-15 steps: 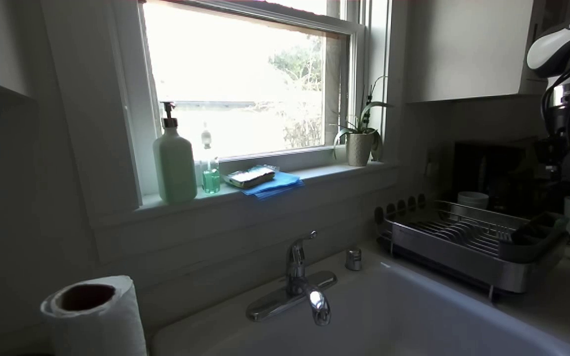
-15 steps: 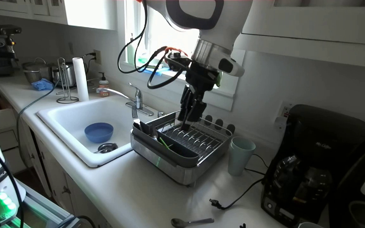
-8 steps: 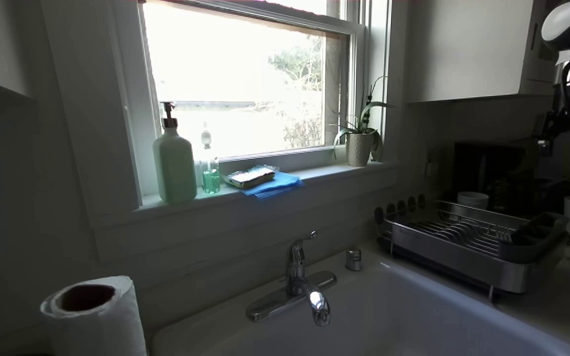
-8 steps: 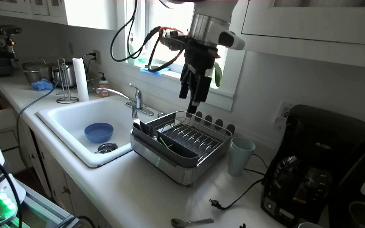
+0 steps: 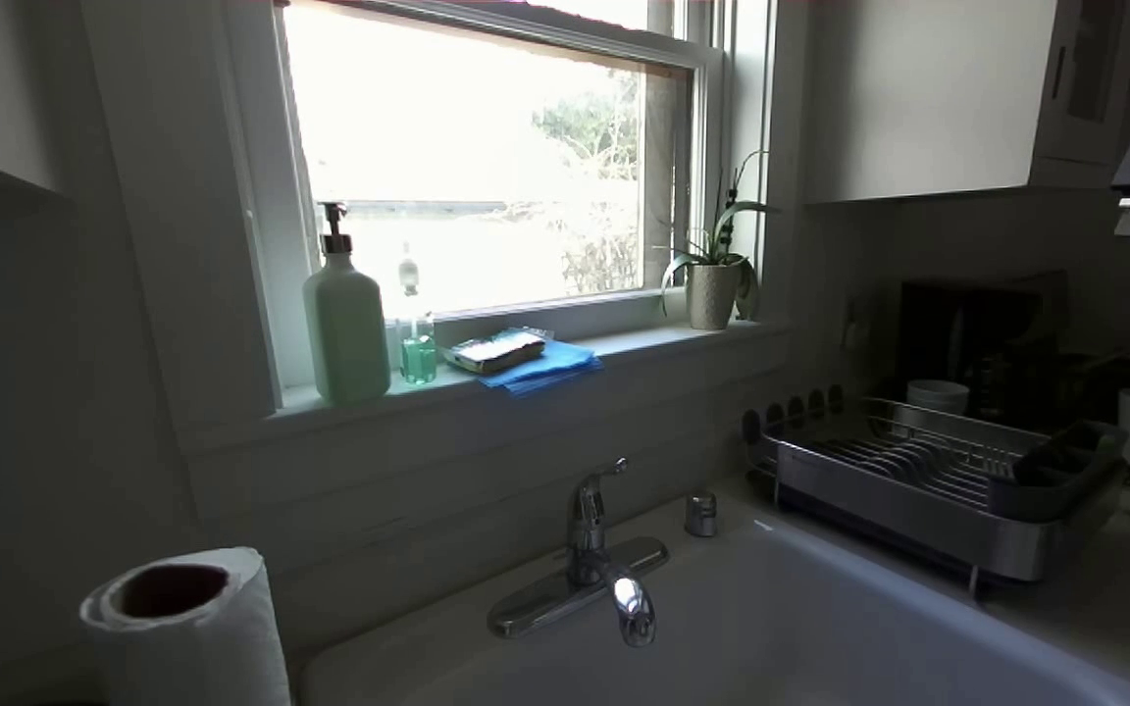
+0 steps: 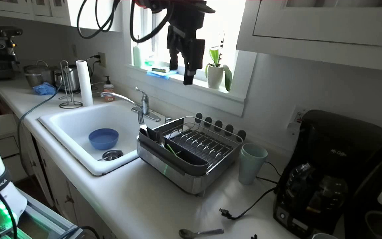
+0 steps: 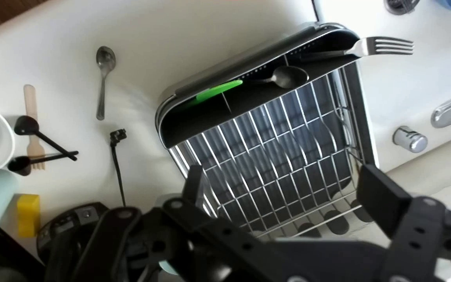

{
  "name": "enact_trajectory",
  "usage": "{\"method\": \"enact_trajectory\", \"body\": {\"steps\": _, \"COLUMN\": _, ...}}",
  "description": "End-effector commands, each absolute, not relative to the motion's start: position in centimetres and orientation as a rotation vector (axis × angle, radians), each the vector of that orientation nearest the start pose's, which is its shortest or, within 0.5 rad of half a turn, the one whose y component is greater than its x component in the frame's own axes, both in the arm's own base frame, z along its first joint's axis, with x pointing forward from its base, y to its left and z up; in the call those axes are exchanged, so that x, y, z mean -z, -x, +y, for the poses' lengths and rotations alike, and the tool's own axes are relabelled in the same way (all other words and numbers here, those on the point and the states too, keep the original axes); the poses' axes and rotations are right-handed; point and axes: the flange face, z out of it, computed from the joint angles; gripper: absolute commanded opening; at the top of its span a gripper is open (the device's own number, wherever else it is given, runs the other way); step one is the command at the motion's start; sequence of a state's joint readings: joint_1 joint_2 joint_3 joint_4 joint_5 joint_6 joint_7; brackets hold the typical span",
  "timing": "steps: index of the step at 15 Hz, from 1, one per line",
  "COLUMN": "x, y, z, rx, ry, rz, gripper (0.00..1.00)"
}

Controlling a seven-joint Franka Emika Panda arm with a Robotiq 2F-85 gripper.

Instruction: Move the silver fork to the left side of the dishrack then move the green knife to the right

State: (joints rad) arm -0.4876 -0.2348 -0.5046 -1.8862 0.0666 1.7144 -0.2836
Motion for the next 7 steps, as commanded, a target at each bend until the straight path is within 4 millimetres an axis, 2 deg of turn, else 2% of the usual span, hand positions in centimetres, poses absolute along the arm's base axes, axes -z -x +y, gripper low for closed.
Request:
{"method": "enact_trajectory", "body": {"steps": 1, "x": -61.0, "y": -24.0, "z": -39.7, "rx": 0.351, "ry": 2.830, "rz": 0.842, "gripper": 1.00}}
{"method": "enact_trajectory", "body": {"steps": 2, "x": -60.7, "y": -25.0, "z": -41.4, "rx": 0.265, "ry": 2.839, "rz": 0.944, "gripper": 1.00}}
{"method": "enact_trajectory", "body": {"steps": 4, "x": -61.2, "y": -24.6, "z": -41.1, "rx": 0.287, "ry": 2.839, "rz": 0.934, "gripper": 1.00}}
{"method": "enact_trajectory", "body": {"steps": 7, "x": -60.6, "y": -24.9, "z": -41.3, "rx": 0.264, "ry": 2.837, "rz": 0.938, "gripper": 1.00}}
